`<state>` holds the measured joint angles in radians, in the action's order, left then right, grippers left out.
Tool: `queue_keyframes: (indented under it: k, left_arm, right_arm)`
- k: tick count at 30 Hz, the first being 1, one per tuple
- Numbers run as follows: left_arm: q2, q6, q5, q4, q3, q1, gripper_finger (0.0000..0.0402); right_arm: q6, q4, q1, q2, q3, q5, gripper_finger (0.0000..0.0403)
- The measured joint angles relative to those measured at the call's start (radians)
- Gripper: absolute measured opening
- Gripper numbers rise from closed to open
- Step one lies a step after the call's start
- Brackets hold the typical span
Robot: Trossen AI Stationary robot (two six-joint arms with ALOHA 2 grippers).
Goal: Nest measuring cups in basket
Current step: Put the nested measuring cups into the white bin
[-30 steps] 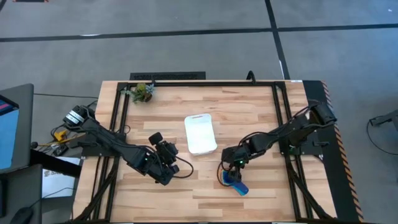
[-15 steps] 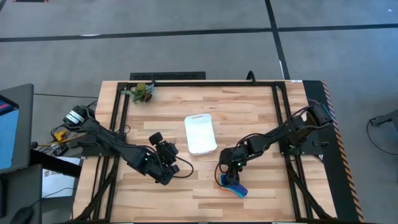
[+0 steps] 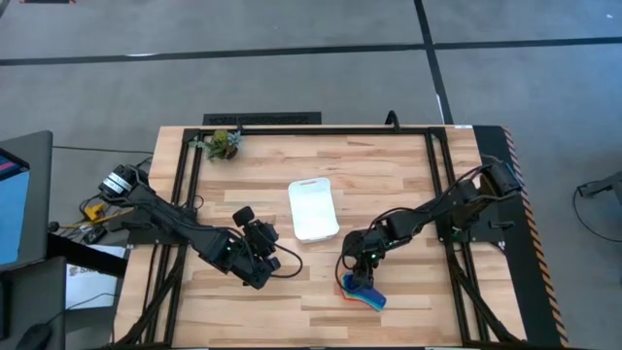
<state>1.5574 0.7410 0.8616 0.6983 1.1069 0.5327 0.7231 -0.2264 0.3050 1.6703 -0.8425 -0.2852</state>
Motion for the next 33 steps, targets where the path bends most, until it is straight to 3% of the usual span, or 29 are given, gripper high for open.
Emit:
queue_keyframes:
  k: [8,17,27,33]
  left_arm:
    - [0.0,0.0,0.0,0.0,0.0,0.0,0.0132]
    - [0.0,0.0,0.002,0.0,0.0,0.0,0.0132]
    - [0.0,0.0,0.003,0.002,0.0,0.0,0.0132]
    - [0.0,0.001,0.003,0.002,0.0,0.0,0.0132]
  right_arm:
    - [0.003,0.003,0.0,0.0,-0.001,-0.003,0.0081]
    - [0.003,-0.018,0.005,-0.047,0.002,0.016,0.0078]
    - [0.01,-0.155,0.018,-0.183,0.005,0.159,0.0078]
    - [0.021,-0.188,0.014,-0.252,0.004,0.164,0.0077]
